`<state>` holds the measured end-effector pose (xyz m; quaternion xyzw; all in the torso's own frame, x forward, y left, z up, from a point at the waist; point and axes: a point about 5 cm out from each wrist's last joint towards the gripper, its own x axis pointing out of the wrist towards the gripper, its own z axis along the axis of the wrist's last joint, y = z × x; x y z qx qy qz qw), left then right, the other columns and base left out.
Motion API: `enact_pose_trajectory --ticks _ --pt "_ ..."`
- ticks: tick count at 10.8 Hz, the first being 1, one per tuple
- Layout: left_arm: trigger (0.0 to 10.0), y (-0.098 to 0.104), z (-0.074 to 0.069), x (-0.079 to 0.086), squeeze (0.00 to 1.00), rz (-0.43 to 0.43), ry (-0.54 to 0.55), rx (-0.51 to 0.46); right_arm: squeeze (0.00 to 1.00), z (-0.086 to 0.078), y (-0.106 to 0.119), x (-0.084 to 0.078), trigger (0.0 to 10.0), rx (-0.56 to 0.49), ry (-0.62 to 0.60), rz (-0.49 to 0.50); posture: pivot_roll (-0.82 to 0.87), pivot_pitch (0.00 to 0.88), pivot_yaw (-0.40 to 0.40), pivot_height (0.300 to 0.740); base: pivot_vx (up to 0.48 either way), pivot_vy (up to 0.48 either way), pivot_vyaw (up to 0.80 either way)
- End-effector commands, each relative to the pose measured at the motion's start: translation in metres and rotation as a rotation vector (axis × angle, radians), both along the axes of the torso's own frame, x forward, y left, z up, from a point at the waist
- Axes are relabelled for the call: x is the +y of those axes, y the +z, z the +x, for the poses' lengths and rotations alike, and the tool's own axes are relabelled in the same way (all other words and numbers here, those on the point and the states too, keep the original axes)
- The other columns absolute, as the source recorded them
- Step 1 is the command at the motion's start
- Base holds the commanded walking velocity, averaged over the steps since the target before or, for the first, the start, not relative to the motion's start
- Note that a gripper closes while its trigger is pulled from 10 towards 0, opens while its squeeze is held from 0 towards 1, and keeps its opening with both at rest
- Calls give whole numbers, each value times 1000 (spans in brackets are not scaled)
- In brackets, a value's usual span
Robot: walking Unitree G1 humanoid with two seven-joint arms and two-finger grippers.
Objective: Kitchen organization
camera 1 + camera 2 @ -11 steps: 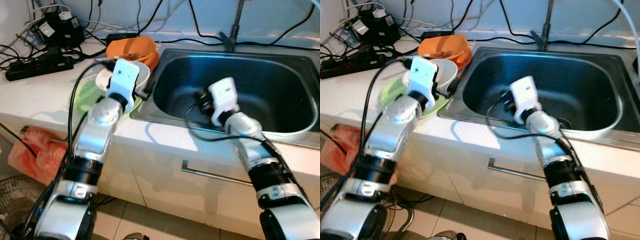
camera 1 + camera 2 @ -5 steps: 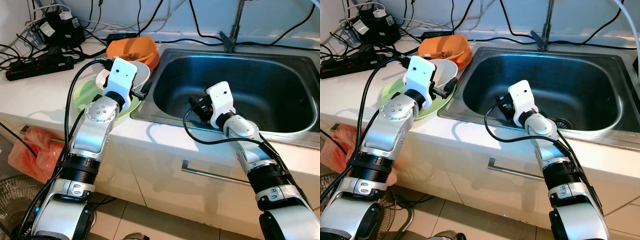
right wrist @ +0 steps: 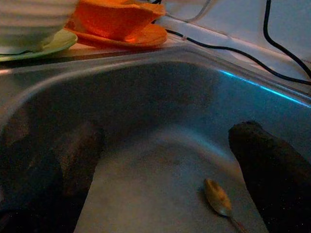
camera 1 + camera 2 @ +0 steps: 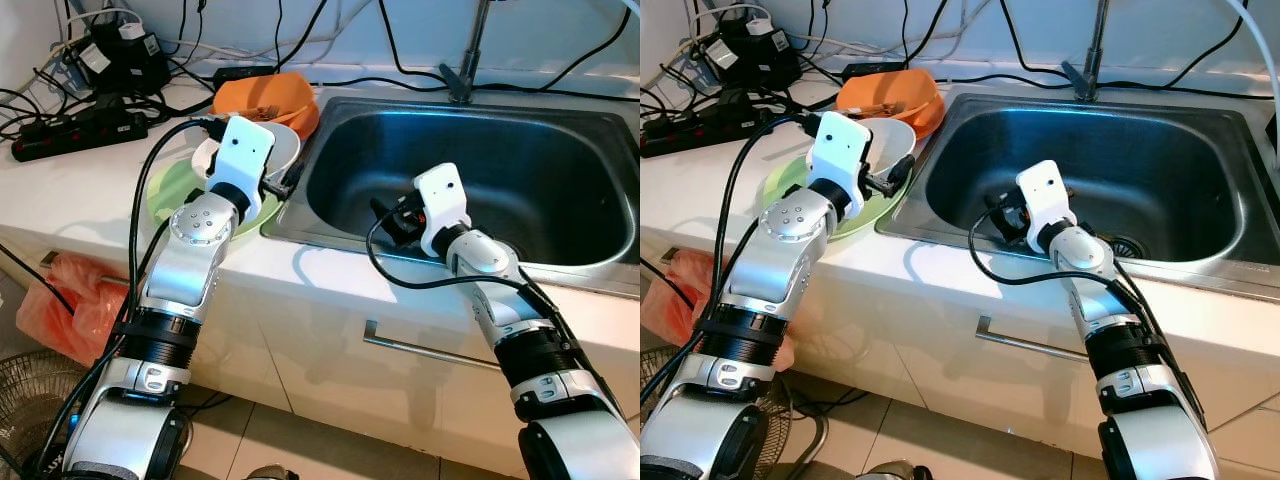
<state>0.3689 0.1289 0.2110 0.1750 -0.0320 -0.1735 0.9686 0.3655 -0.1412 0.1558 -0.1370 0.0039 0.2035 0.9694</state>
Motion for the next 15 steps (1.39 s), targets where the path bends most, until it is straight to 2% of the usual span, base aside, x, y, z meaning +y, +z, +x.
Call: enact_pose_trajectory --ticks 1,2,4,7,8,9,10,15 --pt "10000 -1 9 11 369 168 -28 77 1000 -1 9 5 10000 -10 35 24 86 26 122 740 0 0 0" --pt "10000 -11 16 31 1000 391 -74 226 1000 -5 21 8 10000 -22 76 86 86 26 120 740 0 0 0" --pt "10000 -11 16 31 1000 381 -71 224 1000 -4 21 9 10000 -21 78 93 85 26 118 740 0 0 0" --pt "10000 -13 20 34 1000 439 -90 244 1000 -6 23 9 10000 -13 80 102 86 27 117 740 0 0 0" --pt "7490 -16 21 37 0 462 -105 252 992 -6 27 8 10000 -21 76 117 85 26 120 740 0 0 0" --pt "7490 -17 21 37 0 464 -107 250 992 -6 28 8 10000 -24 74 121 85 26 120 740 0 0 0" --pt "0 -17 25 42 0 485 -79 220 0 -8 35 10 10000 -52 89 157 83 27 123 740 0 0 0" --pt "0 -11 30 43 0 480 -66 141 0 -12 39 10 10000 -59 99 179 79 30 125 740 0 0 0"
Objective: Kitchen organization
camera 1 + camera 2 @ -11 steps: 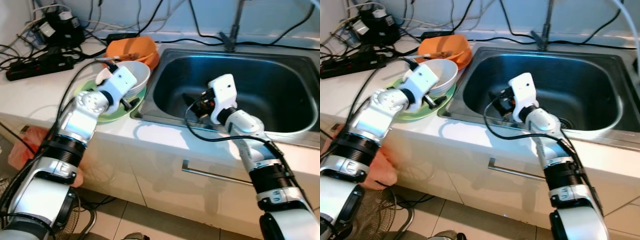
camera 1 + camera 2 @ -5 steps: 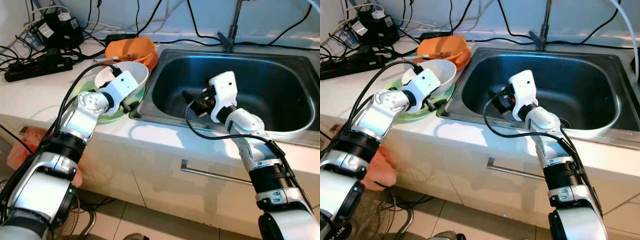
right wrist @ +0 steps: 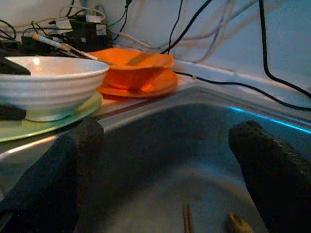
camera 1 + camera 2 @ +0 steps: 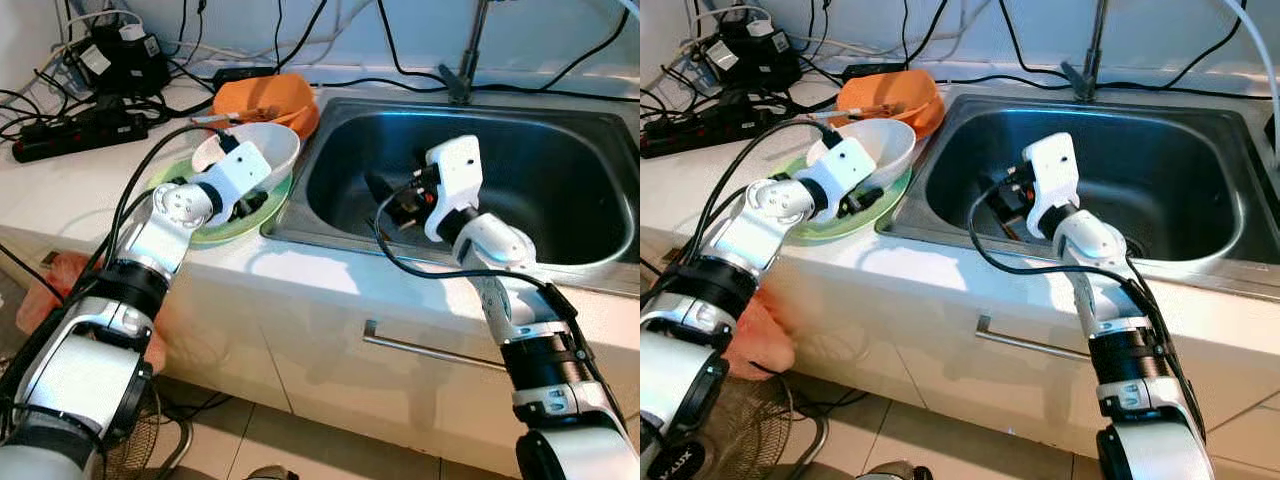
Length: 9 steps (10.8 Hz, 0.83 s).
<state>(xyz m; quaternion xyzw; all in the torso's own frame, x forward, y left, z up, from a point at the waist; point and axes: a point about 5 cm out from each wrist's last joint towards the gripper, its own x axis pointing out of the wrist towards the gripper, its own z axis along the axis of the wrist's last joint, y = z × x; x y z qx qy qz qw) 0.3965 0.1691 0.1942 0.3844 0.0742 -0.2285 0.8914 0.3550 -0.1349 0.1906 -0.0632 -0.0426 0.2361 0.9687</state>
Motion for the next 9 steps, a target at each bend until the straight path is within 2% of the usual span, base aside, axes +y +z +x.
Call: enact_pose_trajectory --ticks 1,3,4,7,9 --pt "0 6 3 3 0 7 11 -33 0 -1 7 4 10000 -8 22 34 79 30 125 740 0 0 0" --pt "0 5 3 4 0 18 10 -57 0 -1 9 3 10000 -4 22 53 76 29 125 740 0 0 0" --pt "0 3 3 6 0 71 4 -78 0 -1 9 3 10000 1 21 68 76 29 125 740 0 0 0" --pt "0 2 1 4 0 134 -31 -140 0 -1 10 1 10000 15 15 99 77 28 121 740 0 0 0" --pt "0 4 -3 -12 0 159 -109 -238 0 1 13 0 10000 31 16 160 79 26 118 740 0 0 0"
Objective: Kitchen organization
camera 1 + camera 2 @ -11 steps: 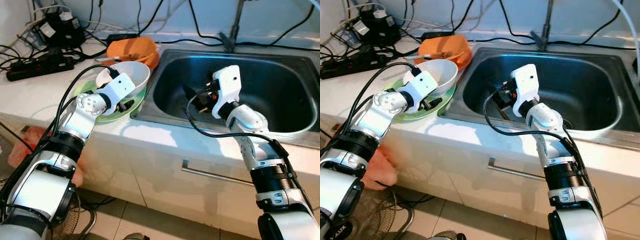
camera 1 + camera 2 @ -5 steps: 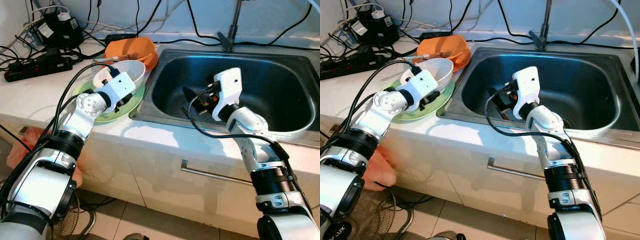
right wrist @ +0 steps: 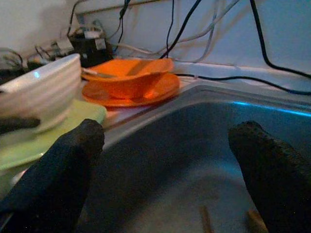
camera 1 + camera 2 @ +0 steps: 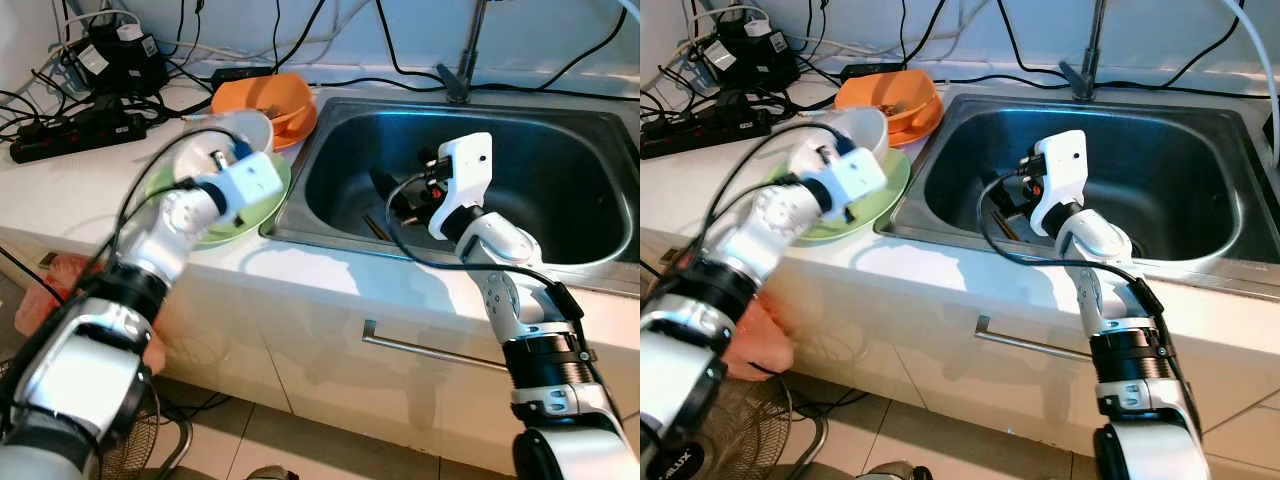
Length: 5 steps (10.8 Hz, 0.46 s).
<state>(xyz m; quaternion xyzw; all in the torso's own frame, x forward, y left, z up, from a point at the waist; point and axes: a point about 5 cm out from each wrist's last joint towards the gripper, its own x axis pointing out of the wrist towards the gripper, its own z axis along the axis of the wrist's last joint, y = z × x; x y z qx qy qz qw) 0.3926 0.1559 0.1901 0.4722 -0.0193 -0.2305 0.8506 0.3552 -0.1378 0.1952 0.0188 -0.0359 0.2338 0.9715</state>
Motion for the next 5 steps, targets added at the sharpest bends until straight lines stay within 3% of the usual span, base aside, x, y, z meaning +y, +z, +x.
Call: enact_pose_trajectory --ticks 1,3,5 --pt "0 7 -1 -9 0 9 -42 -64 0 2 10 4 10000 -13 16 39 85 20 116 740 0 0 0" --pt "0 8 -6 -30 0 -12 -110 -130 0 3 15 3 10000 -2 13 98 85 18 114 740 0 0 0" --pt "0 0 -13 -51 0 33 -188 -140 0 4 18 1 10000 7 7 149 89 15 111 740 0 0 0"
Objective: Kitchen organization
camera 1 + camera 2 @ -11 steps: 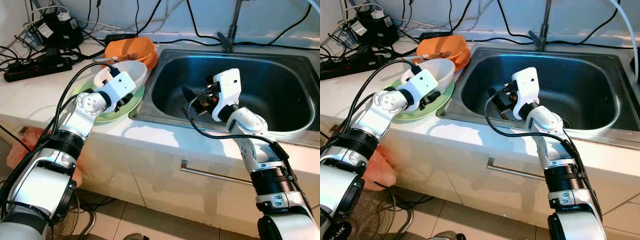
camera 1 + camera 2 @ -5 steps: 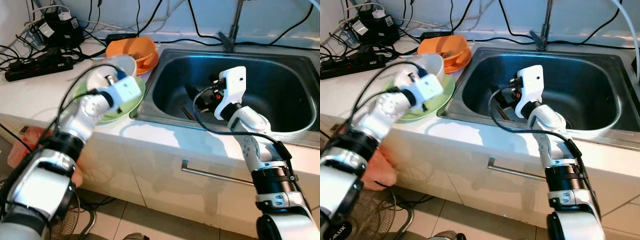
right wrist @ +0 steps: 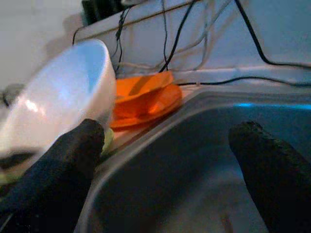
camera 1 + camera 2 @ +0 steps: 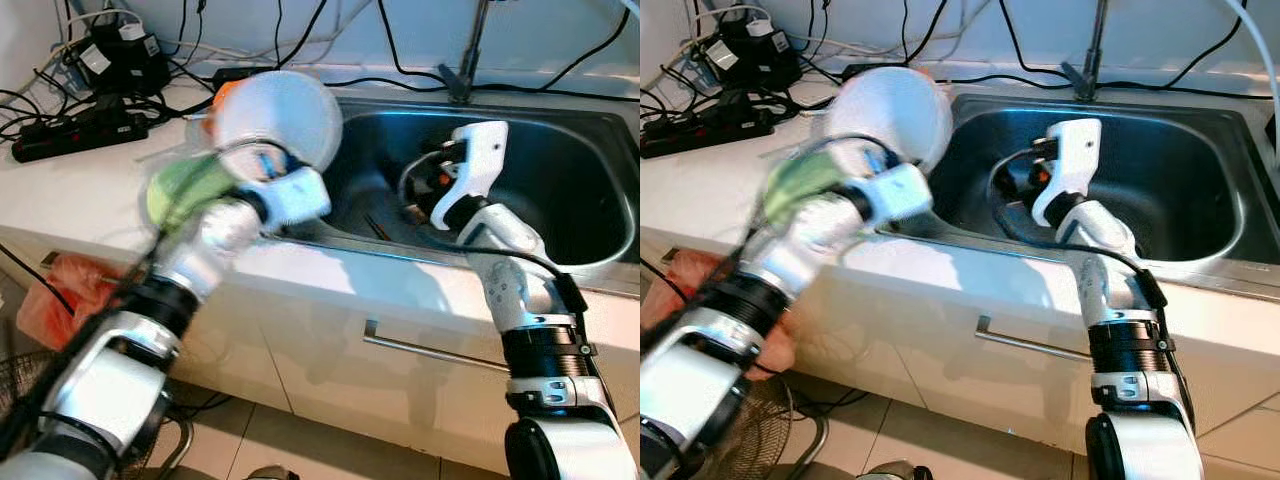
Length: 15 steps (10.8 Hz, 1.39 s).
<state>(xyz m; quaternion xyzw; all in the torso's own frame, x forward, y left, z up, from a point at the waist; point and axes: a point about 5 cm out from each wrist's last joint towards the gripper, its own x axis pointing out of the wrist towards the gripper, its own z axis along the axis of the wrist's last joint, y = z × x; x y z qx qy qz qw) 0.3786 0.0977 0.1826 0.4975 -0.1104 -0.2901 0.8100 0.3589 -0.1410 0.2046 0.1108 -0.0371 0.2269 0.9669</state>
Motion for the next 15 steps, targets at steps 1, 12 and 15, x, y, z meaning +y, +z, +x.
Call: enact_pose_trajectory --ticks 1,12,15 --pt "0 -1 -5 -9 0 35 -50 -42 0 1 16 4 10000 -25 23 74 90 15 110 740 0 0 0" --pt "0 16 -24 -60 0 -3 -244 -362 0 2 18 0 0 60 43 177 89 22 108 740 0 0 0" --pt "0 17 -29 -61 0 -42 -293 -377 0 7 12 -7 0 118 -23 149 89 25 107 740 0 0 0"
